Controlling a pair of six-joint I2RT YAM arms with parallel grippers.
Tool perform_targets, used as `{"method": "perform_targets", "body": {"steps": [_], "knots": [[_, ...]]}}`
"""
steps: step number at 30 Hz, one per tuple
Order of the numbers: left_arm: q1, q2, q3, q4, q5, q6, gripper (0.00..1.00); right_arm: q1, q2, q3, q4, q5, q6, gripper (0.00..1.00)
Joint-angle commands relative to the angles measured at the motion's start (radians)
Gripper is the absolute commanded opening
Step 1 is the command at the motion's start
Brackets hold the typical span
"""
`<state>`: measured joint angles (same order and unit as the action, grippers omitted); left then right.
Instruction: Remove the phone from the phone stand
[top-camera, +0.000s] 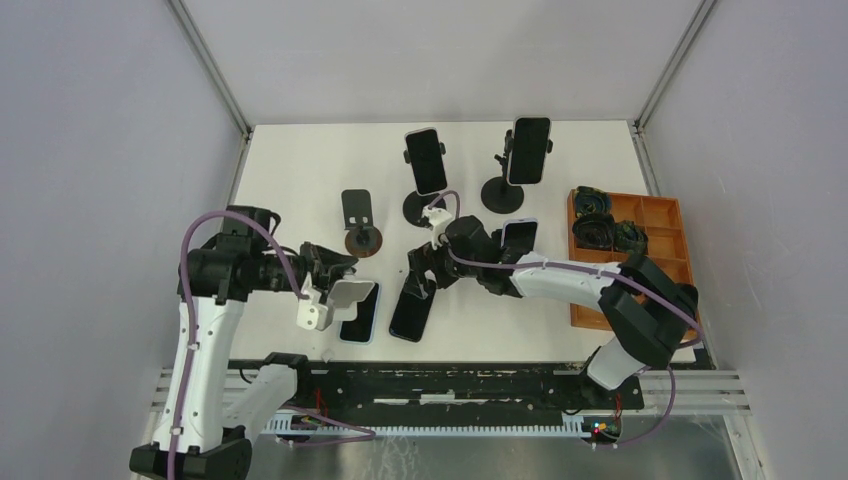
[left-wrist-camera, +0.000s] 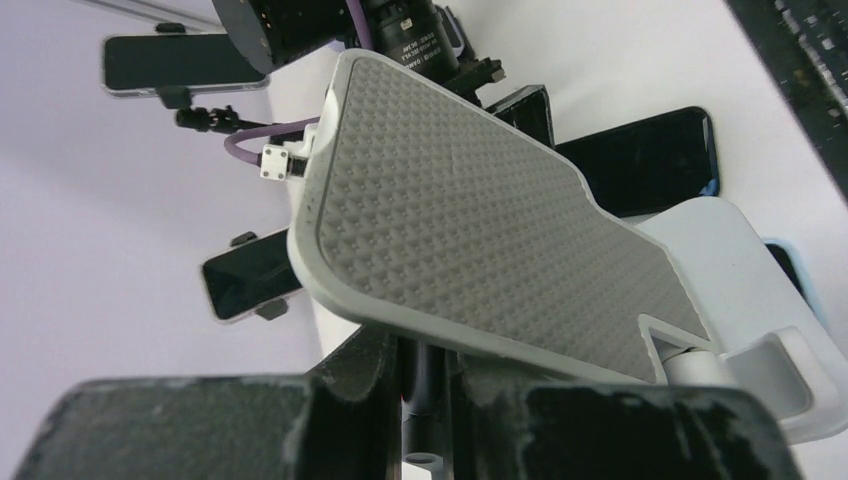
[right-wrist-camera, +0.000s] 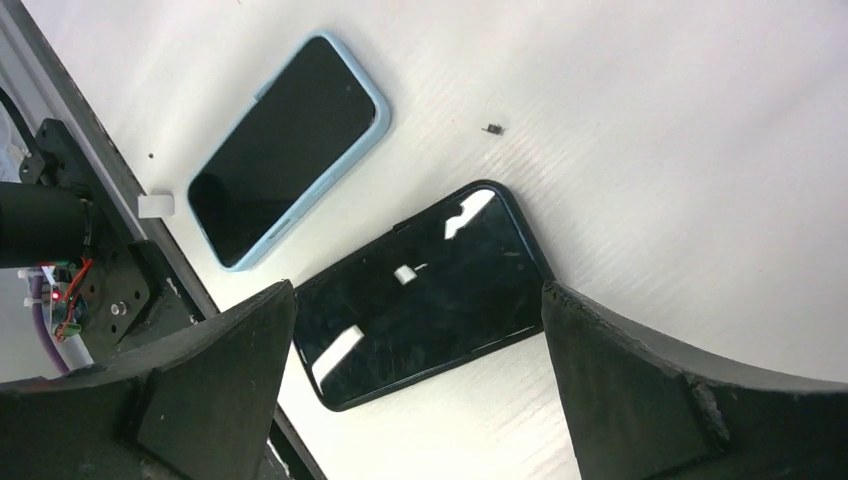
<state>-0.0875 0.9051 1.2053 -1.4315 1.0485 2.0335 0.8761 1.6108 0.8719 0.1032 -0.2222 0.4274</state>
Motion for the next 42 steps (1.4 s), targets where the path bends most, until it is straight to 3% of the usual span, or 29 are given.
{"method": "perform_targets", "body": {"steps": [1,7,11,18,22,25,37,42], "knots": [[-0.004,-0.08,-0.043,0.192,0.037,0.638,0.02,0.002,-0.08,0.045,-0.022,0.059,-0.054,0.98],[-0.005,-0.11,-0.06,0.399,0.095,0.641,0.02,0.001,-0.122,0.049,-0.016,0.04,-0.074,0.98],[-0.006,-0.135,-0.109,0.608,0.134,0.645,0.02,0.005,-0.204,0.003,0.076,-0.033,-0.092,0.98],[-0.008,-0.136,-0.133,0.821,0.223,0.645,0.02,0.018,-0.388,-0.123,0.308,-0.152,-0.191,0.93],[-0.012,-0.131,-0.134,0.849,0.24,0.645,0.02,0.043,-0.53,-0.228,0.508,-0.153,-0.306,0.91],[-0.018,-0.124,-0.126,0.85,0.254,0.644,0.02,0.073,-0.562,-0.205,0.548,-0.145,-0.394,0.91],[-0.068,-0.094,-0.07,0.649,0.17,0.643,0.03,0.179,-0.374,0.096,0.526,-0.218,-0.508,0.75],[-0.072,-0.073,-0.049,0.566,0.12,0.643,0.05,0.201,-0.325,0.151,0.487,-0.232,-0.506,0.6]]}}
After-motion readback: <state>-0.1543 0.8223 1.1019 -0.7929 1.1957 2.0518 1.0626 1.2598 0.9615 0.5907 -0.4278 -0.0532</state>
